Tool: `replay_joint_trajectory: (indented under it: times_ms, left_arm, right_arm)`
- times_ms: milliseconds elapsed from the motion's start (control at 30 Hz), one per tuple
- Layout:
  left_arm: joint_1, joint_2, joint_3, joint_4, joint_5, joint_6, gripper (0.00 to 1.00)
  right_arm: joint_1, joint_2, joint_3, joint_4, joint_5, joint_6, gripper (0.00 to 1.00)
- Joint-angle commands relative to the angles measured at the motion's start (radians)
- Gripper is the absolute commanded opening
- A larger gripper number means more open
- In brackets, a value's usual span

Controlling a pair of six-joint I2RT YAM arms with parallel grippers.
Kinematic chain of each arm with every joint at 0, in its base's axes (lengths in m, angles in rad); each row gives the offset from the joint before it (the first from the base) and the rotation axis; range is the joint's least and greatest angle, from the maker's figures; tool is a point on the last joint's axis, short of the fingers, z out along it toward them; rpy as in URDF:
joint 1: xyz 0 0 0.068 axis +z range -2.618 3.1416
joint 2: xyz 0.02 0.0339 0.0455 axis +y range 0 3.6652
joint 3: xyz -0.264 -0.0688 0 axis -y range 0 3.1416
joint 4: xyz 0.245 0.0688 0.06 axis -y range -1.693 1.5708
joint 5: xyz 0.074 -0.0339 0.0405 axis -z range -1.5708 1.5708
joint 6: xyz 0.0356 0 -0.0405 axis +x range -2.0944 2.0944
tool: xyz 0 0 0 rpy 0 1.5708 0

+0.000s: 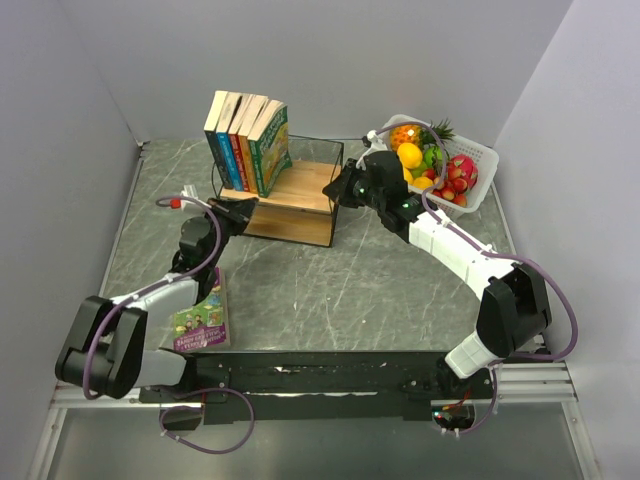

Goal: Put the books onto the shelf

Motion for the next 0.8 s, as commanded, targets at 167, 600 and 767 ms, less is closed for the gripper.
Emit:
replay_joint_trajectory:
  times_ms: [167,600,767]
  left_arm:
    - [0.009,0.082,0.069,0.105,0.040,-0.033,0.01]
    - [0.013,0.140,0.106,0.115,0.040,-0.040,0.01]
    - [0.013,0.162,0.118,0.118,0.040,-0.049,0.01]
  right_arm:
    - [0.009,0.048,-0.015,-0.133,-0.009,0.016,0.00]
    - [0.009,0.056,-0.010,-0.134,-0.012,0.018,0.00]
    - [0.009,0.056,-0.012,-0.134,-0.011,0.016,0.00]
